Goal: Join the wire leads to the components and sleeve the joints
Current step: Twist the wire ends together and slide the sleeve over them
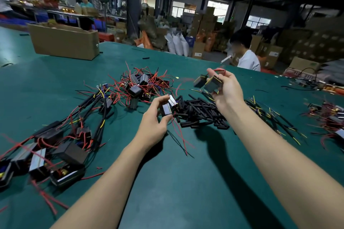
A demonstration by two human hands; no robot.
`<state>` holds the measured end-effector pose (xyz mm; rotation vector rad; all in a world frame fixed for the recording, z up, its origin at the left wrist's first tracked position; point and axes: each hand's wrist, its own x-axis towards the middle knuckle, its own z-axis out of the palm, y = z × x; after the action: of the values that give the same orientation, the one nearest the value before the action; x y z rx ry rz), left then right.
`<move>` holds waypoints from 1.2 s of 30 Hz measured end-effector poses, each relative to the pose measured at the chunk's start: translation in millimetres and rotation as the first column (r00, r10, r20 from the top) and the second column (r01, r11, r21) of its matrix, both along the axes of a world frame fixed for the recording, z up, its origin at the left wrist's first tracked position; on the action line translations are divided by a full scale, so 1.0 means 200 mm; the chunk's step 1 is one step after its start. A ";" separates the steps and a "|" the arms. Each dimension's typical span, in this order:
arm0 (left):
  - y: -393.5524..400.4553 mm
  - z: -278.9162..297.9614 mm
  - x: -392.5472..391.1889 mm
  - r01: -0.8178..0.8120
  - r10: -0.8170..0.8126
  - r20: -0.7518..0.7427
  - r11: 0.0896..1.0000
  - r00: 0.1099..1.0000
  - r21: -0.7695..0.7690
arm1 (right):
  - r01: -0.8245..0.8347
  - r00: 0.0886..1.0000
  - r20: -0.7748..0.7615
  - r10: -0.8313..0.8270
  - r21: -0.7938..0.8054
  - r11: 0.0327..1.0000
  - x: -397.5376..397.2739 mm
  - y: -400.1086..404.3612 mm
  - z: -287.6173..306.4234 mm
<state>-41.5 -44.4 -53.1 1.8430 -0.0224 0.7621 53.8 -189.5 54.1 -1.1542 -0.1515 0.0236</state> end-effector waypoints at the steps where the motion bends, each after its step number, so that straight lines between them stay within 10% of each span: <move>1: 0.00 0.00 -0.01 0.013 -0.013 -0.004 1.000 1.000 0.023 | 0.003 1.000 -0.023 -0.002 0.012 1.000 0.01 -0.01 0.00; 10: 0.00 0.01 0.00 -0.553 0.600 -0.068 0.770 0.797 0.319 | -0.289 0.953 0.010 0.302 -0.256 0.922 -0.07 -0.11 -0.05; 15: -0.09 0.11 -0.04 -0.274 0.243 0.256 0.958 0.935 0.089 | -0.362 0.914 0.119 0.387 -0.191 0.912 -0.19 -0.15 -0.09; 26: -0.25 0.16 -0.12 0.191 -0.189 0.046 0.981 0.981 -0.036 | -0.355 0.934 0.027 0.357 -0.053 0.933 -0.30 -0.19 -0.23; 36: -0.20 0.11 -0.11 -0.060 0.109 -0.094 0.907 0.990 0.418 | -0.269 0.963 -0.035 0.267 -0.121 0.955 -0.23 -0.28 -0.43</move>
<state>-63.8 -83.8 -31.9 2.3048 -0.0315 0.7500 8.0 -244.7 -32.8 -1.2506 -0.2932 0.2881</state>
